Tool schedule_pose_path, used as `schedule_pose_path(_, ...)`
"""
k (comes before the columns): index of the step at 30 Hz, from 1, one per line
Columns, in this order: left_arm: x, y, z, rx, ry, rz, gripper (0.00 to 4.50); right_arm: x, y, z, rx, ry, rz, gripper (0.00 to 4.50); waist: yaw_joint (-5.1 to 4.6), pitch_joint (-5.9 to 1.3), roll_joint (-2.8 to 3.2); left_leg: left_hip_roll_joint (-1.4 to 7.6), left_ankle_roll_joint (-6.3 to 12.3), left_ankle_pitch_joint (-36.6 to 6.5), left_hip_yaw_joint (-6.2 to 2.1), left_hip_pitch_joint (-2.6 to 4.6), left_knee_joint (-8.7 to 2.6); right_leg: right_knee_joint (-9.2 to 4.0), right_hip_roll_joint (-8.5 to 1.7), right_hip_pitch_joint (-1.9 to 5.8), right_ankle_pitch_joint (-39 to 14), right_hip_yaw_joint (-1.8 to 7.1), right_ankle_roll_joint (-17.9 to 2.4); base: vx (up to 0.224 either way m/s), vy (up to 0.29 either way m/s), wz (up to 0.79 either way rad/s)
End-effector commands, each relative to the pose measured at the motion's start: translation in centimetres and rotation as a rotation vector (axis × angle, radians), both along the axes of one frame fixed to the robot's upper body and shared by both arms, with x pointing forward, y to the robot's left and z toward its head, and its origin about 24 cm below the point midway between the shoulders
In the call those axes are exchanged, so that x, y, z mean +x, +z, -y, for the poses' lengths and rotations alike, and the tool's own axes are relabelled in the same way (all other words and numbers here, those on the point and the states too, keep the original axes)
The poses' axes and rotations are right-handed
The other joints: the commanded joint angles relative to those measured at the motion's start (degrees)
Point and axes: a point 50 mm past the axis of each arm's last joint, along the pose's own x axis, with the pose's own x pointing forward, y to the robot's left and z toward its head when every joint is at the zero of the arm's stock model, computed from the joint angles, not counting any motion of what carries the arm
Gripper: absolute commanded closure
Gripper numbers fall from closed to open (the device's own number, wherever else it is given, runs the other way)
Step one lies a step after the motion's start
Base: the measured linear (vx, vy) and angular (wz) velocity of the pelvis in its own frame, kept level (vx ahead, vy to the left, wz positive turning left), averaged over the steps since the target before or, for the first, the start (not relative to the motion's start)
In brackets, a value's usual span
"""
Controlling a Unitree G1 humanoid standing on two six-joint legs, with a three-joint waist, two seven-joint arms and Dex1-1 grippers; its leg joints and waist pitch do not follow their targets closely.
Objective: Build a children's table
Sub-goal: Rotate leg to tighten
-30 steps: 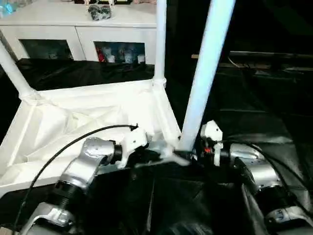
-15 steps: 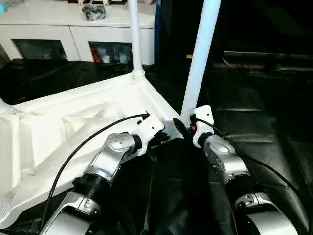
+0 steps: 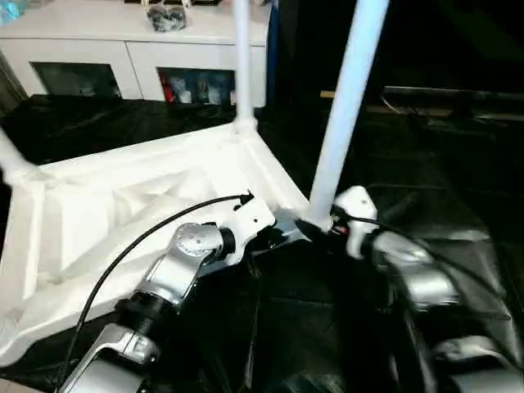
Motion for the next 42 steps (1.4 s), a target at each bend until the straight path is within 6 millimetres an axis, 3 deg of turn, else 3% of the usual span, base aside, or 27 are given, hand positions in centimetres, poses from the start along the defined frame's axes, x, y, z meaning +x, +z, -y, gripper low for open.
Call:
schedule_pose_path(1, -0.1, 0.8, 0.4, -0.036, -0.043, 0.044, 4.50, -0.2, 0.8, 0.8, 0.011, 0.042, 0.002, 0.88, 0.09, -3.52, -0.84, 3.33, 5.38, -10.56, -1.14, 0.43, -3.46, -4.85, -5.19, 3.19, -12.91, 3.03, -11.26, 0.000, 0.000, 0.00)
schedule_pose_path(2, -0.1, 0.8, 0.3, -0.031, -0.048, 0.044, 4.50, -0.5, 1.0, 2.0, -0.019, 0.064, -0.014, 0.88, 0.01, -3.51, -1.21, 3.24, 5.75, -10.12, -1.15, 0.34, -3.38, -4.90, -5.22, 3.21, -14.12, 2.92, -10.95, 0.000, 0.000, 0.00)
schedule_pose_path(7, -0.2, 0.9, 0.1, -0.031, -0.060, 0.046, 4.50, -1.0, 1.7, 3.7, -0.054, 0.100, -0.036, 0.88, 0.15, -3.55, -1.60, 3.12, 6.63, -8.79, -1.08, 0.25, -3.15, -5.01, -5.14, 3.12, -15.54, 2.78, -10.15, 0.000, 0.000, 0.00)
schedule_pose_path(13, 0.4, 1.5, 0.3, -0.069, 0.013, 0.114, 4.50, -2.6, 2.3, 3.1, -0.010, 0.265, -0.122, 0.88, 0.45, -3.67, -1.68, 3.32, 8.30, -7.87, -1.18, 0.05, -3.03, -4.71, -4.98, 3.08, -13.38, 2.58, -10.07, 0.000, 0.000, 0.00)
schedule_pose_path(16, 0.5, 2.3, 0.1, -0.120, 0.042, 0.072, 4.06, -3.3, 2.2, 2.0, 0.011, 0.341, -0.154, 0.78, 0.51, -3.58, -1.53, 3.35, 7.72, -8.28, -1.24, 0.03, -3.09, -4.90, -5.15, 3.02, -15.13, 2.58, -10.08, 0.000, 0.000, 0.00)
schedule_pose_path(18, 0.1, 3.7, -0.5, -0.186, 0.062, 0.040, 3.83, -3.4, 2.3, 0.8, 0.039, 0.366, -0.138, 0.78, 0.67, -3.67, -1.05, 3.65, 6.74, -8.64, -1.31, 0.21, -3.17, -4.80, -5.27, 2.91, -14.18, 2.64, -11.71, 0.000, 0.000, 0.00)
schedule_pose_path(22, -1.4, 4.8, -2.2, -0.197, 0.044, -0.008, 3.48, -2.8, 2.5, -0.9, 0.078, 0.347, -0.088, 0.78, 0.44, -3.62, -1.36, 3.82, 6.00, -8.24, -1.47, 0.21, -3.40, -4.03, -5.49, 3.06, -11.67, 2.76, -13.16, 0.000, 0.000, 0.00)
schedule_pose_path(24, -2.4, 5.0, -3.2, -0.174, 0.026, -0.041, 3.32, -2.5, 2.5, -1.7, 0.095, 0.333, -0.068, 0.78, -0.10, -3.34, -1.22, 3.46, 5.85, -8.67, -1.32, 0.19, -3.49, -4.54, -5.05, 2.78, -13.97, 2.73, -12.34, 0.000, 0.000, 0.00)
schedule_pose_path(25, -3.8, 4.9, -4.5, -0.134, 0.002, -0.089, 3.24, -2.2, 2.4, -2.7, 0.117, 0.326, -0.058, 0.78, 0.03, -3.44, -1.60, 3.62, 5.19, -9.14, -1.34, 0.57, -3.50, -4.31, -5.27, 2.67, -14.87, 2.85, -12.18, 0.000, 0.000, 0.00)
schedule_pose_path(26, -3.8, 4.9, -4.5, -0.134, 0.002, -0.089, 3.24, -2.2, 2.4, -2.7, 0.117, 0.326, -0.058, 0.78, -0.20, -3.35, -1.33, 3.66, 5.04, -8.87, -1.60, 0.12, -3.79, -4.08, -5.35, 2.89, -15.22, 2.82, -12.15, 0.000, 0.000, 0.00)
schedule_pose_path(27, -3.8, 4.9, -4.5, -0.134, 0.002, -0.089, 3.15, -2.2, 2.4, -2.7, 0.117, 0.326, -0.058, 0.78, -0.26, -3.11, -1.05, 3.49, 4.67, -10.10, -1.35, 0.43, -3.77, -4.73, -4.80, 2.44, -17.25, 2.75, -10.99, 0.000, 0.000, 0.00)
schedule_pose_path(28, -5.2, 4.9, -5.8, -0.105, 0.001, -0.136, 2.99, -1.9, 2.2, -3.6, 0.140, 0.321, -0.059, 0.78, -0.08, -3.17, -1.45, 3.69, 4.07, -11.05, -1.19, 1.13, -3.71, -4.77, -4.92, 2.05, -17.16, 3.01, -11.46, 0.000, 0.000, 0.00)
schedule_pose_path(29, -6.5, 4.9, -6.9, -0.087, 0.016, -0.174, 2.91, -1.7, 2.1, -4.6, 0.162, 0.315, -0.061, 0.78, -0.12, -3.25, -1.14, 3.88, 3.40, -10.92, -1.40, 0.99, -3.83, -4.14, -5.13, 2.21, -16.30, 3.06, -12.20, 0.000, 0.000, 0.00)
schedule_pose_path(30, -6.9, 4.9, -7.3, -0.078, 0.021, -0.186, 2.84, -1.6, 2.0, -5.0, 0.171, 0.311, -0.064, 0.78, -0.66, -2.85, -1.05, 3.70, 3.09, -11.27, -1.58, 0.10, -4.40, -4.10, -4.84, 2.53, -16.92, 2.88, -11.91, 0.000, 0.000, 0.00)
schedule_pose_path(31, -7.4, 4.8, -7.7, -0.065, 0.025, -0.200, 2.79, -1.4, 1.9, -5.5, 0.175, 0.301, -0.062, 0.78, -0.57, -2.88, -0.89, 3.69, 2.86, -12.32, -1.54, 0.57, -4.36, -4.37, -4.74, 2.29, -17.87, 2.84, -11.63, 0.000, 0.000, 0.00)
schedule_pose_path(32, -7.9, 4.7, -8.0, -0.056, 0.026, -0.221, 2.73, -1.2, 1.7, -6.1, 0.181, 0.282, -0.064, 0.78, -0.60, -2.78, -1.72, 3.72, 1.94, -13.86, -1.26, 1.13, -4.34, -4.71, -4.70, 1.89, -18.65, 3.12, -11.58, 0.000, 0.000, 0.00)
schedule_pose_path(33, -8.2, 4.7, -8.1, -0.053, 0.027, -0.230, 2.73, -1.1, 1.6, -6.4, 0.188, 0.276, -0.068, 0.78, -0.60, -2.78, -1.72, 3.72, 1.94, -13.86, -1.26, 1.13, -4.34, -4.71, -4.70, 1.89, -18.65, 3.12, -11.58, 0.000, 0.000, 0.00)
schedule_pose_path(34, -8.7, 4.6, -8.4, -0.041, 0.041, -0.245, 2.65, -1.1, 1.6, -7.3, 0.210, 0.268, -0.073, 0.78, -0.29, -2.64, -1.12, 3.71, 1.33, -14.78, -1.29, 1.40, -4.44, -4.75, -4.78, 1.60, -19.36, 3.30, -11.34, 0.000, 0.000, 0.00)
schedule_pose_path(38, -9.0, 4.0, -9.3, 0.027, 0.120, -0.255, 2.33, -0.3, 1.6, -9.7, 0.256, 0.180, -0.077, 0.78, -0.66, -2.64, -0.98, 3.66, -0.13, -15.78, -1.54, 1.13, -4.81, -4.49, -4.72, 1.87, -19.09, 3.37, -10.41, 0.000, 0.000, 0.00)
schedule_pose_path(39, -9.1, 3.8, -9.6, 0.061, 0.142, -0.262, 2.29, 0.2, 1.6, -10.3, 0.264, 0.119, -0.069, 0.78, -0.70, -2.63, -0.78, 3.69, -1.03, -16.47, -1.55, 1.38, -4.82, -4.60, -4.84, 1.61, -19.36, 3.51, -9.96, 0.000, 0.000, 0.00)
schedule_pose_path(41, -9.2, 3.2, -10.0, 0.105, 0.178, -0.273, 2.13, 1.1, 1.5, -11.1, 0.282, 0.019, -0.084, 0.78, -0.93, -2.62, -0.82, 3.47, -1.68, -16.67, -1.63, 1.18, -4.89, -4.52, -4.88, 1.83, -20.05, 3.52, -9.67, 0.000, 0.000, 0.00)
schedule_pose_path(42, -9.3, 2.9, -10.3, 0.136, 0.199, -0.280, 2.03, 1.8, 1.5, -11.7, 0.298, -0.067, -0.090, 0.78, -0.95, -2.65, -0.61, 3.51, -2.21, -16.74, -1.61, 1.49, -4.78, -4.50, -4.96, 1.42, -20.11, 3.66, -9.81, 0.000, 0.000, 0.00)
